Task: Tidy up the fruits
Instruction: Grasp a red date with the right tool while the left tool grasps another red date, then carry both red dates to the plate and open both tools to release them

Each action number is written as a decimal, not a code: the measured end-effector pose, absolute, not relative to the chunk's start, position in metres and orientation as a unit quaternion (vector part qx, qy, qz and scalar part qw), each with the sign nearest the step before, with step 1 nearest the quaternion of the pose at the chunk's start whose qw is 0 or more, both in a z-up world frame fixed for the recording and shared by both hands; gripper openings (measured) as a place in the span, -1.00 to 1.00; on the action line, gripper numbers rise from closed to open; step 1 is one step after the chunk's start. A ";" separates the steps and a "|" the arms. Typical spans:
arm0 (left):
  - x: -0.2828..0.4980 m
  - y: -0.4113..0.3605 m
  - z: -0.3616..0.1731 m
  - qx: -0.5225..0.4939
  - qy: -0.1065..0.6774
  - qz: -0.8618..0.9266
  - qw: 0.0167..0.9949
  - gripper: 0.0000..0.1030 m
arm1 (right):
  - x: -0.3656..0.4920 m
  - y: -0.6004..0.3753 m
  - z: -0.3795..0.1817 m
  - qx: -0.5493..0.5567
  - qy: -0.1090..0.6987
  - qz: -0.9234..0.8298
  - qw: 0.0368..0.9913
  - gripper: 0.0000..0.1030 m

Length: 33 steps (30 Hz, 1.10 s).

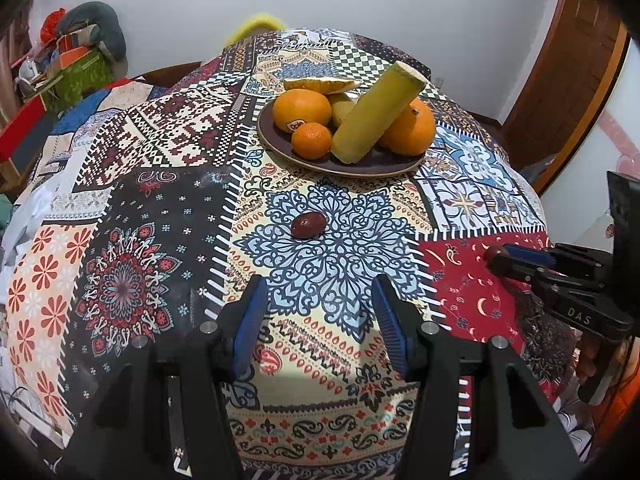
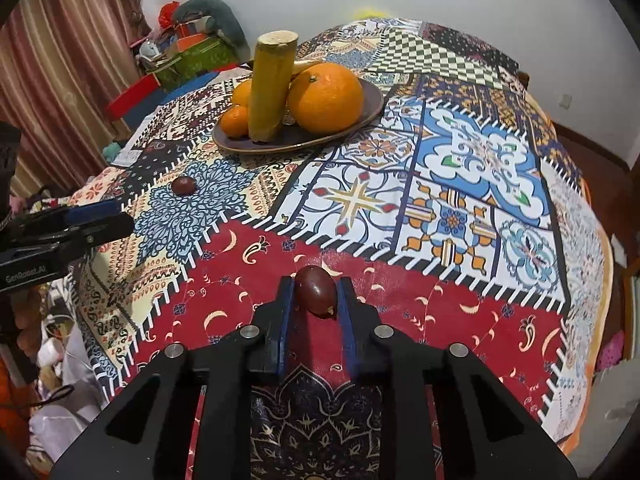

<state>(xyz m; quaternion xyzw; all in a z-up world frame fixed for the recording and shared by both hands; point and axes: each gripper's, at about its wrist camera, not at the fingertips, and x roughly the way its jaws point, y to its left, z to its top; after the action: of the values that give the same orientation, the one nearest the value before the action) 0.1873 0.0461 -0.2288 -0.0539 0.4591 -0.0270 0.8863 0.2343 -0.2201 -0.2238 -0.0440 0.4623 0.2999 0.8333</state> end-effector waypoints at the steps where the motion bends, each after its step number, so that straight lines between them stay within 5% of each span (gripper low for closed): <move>1: 0.189 0.047 -0.230 -0.053 0.460 -0.027 0.886 0.04 | 0.235 -0.219 -0.223 -0.045 0.463 0.301 0.833 -0.63; 10: 0.212 0.055 -0.236 -0.063 0.464 -0.027 0.883 0.04 | 0.250 -0.219 -0.208 -0.034 0.444 0.306 0.841 -0.62; 15: 0.228 0.054 -0.245 -0.061 0.472 -0.034 0.879 -0.30 | 0.259 -0.218 -0.202 -0.033 0.435 0.309 0.845 -0.62; 33: 0.246 0.055 -0.253 -0.070 0.478 -0.036 0.875 -0.55 | 0.273 -0.210 -0.201 -0.043 0.430 0.321 0.843 -0.62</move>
<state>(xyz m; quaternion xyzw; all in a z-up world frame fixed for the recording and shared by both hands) 0.2462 0.0550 -0.2532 -0.0697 0.4781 -0.0363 0.8748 0.2729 -0.2095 -0.2008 -0.0427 0.4296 0.3209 0.8430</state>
